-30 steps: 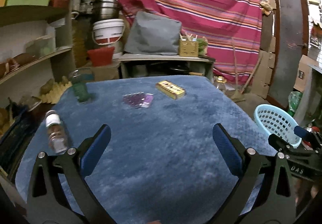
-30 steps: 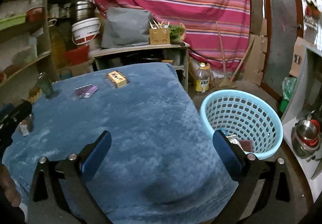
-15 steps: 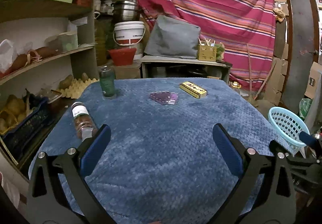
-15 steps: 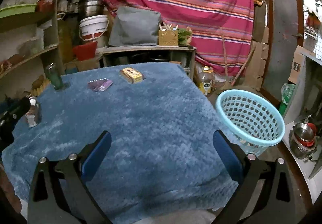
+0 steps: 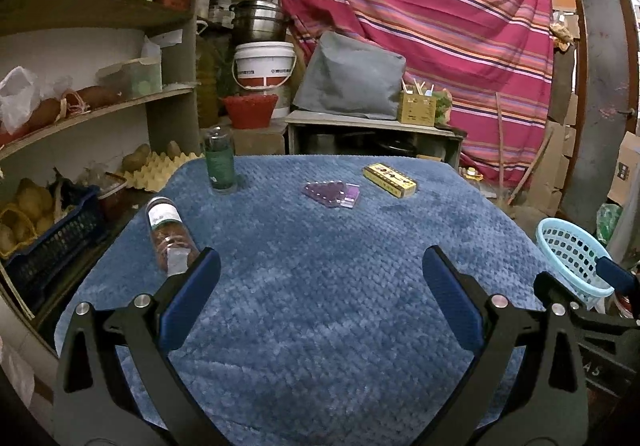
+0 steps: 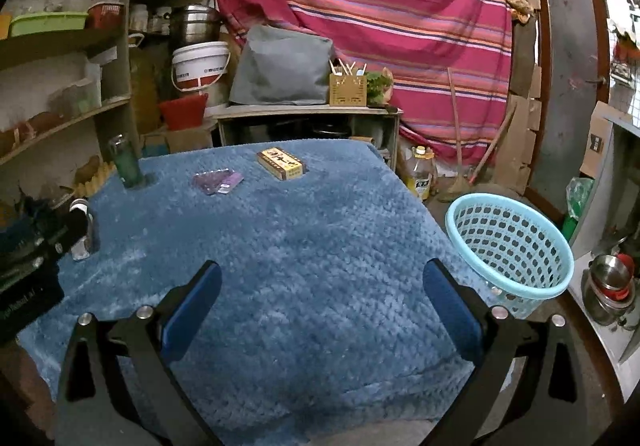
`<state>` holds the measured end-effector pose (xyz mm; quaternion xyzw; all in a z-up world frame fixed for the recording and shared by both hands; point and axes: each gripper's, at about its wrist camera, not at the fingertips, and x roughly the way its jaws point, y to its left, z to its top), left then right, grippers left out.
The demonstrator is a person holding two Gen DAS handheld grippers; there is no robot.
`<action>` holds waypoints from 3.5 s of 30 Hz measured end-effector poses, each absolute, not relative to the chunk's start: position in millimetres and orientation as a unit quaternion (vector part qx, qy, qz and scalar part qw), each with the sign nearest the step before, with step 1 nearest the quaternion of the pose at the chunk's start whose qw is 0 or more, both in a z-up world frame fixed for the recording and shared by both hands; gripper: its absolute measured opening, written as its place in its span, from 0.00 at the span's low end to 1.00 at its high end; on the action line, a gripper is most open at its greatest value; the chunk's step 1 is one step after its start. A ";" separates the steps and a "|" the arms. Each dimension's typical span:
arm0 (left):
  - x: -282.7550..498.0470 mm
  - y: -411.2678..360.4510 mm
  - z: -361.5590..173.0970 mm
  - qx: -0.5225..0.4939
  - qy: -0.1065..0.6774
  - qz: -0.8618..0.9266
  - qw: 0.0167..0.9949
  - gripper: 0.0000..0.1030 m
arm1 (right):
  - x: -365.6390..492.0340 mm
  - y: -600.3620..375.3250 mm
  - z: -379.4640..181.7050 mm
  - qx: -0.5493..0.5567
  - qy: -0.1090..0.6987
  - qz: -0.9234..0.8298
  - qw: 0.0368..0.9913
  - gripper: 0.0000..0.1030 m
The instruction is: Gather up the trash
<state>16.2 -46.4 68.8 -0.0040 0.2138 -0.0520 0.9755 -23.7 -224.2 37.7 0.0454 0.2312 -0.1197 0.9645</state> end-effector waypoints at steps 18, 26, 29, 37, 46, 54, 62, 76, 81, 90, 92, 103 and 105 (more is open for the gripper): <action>10.3 -57.5 68.2 0.022 0.202 -0.043 0.978 0.95 | -24.5 -223.4 39.5 0.041 0.224 -0.127 0.966 0.96; 10.7 -57.7 70.0 0.024 0.202 -0.044 0.978 0.95 | -24.4 -222.7 40.1 0.042 0.224 -0.126 0.965 0.96; 11.1 -57.1 70.0 0.024 0.202 -0.045 0.978 0.95 | -23.9 -221.9 40.0 0.042 0.224 -0.126 0.965 0.96; 11.0 -56.5 70.5 0.025 0.202 -0.046 0.978 0.95 | -24.1 -221.2 40.6 0.042 0.222 -0.127 0.966 0.96; 11.4 -55.5 70.2 0.026 0.202 -0.047 0.978 0.95 | -24.6 -220.6 39.6 0.041 0.221 -0.127 0.966 0.96; 11.8 -54.3 70.6 0.024 0.200 -0.047 0.978 0.95 | -25.9 -221.3 40.0 0.038 0.219 -0.126 0.967 0.96; 12.4 -53.3 70.8 0.025 0.201 -0.048 0.978 0.95 | -25.7 -221.0 40.1 0.038 0.218 -0.127 0.967 0.96; 12.0 -52.6 70.7 0.025 0.200 -0.048 0.978 0.95 | -26.6 -221.7 40.9 0.038 0.218 -0.126 0.967 0.96; 12.2 -52.2 70.8 0.025 0.201 -0.048 0.978 0.95 | -26.4 -221.3 40.5 0.037 0.219 -0.126 0.967 0.96; 12.1 -50.6 71.3 0.024 0.202 -0.047 0.978 0.95 | -26.4 -221.1 40.5 0.037 0.218 -0.126 0.967 0.96; 11.1 -50.2 72.3 0.024 0.201 -0.047 0.978 0.95 | -26.5 -221.3 40.6 0.037 0.218 -0.126 0.967 0.96; 11.2 -50.5 71.8 0.024 0.202 -0.047 0.978 0.95 | -27.0 -221.5 40.4 0.037 0.218 -0.126 0.967 0.96; 11.0 -50.6 71.9 0.024 0.201 -0.047 0.978 0.95 | -26.9 -221.4 40.4 0.037 0.218 -0.125 0.967 0.96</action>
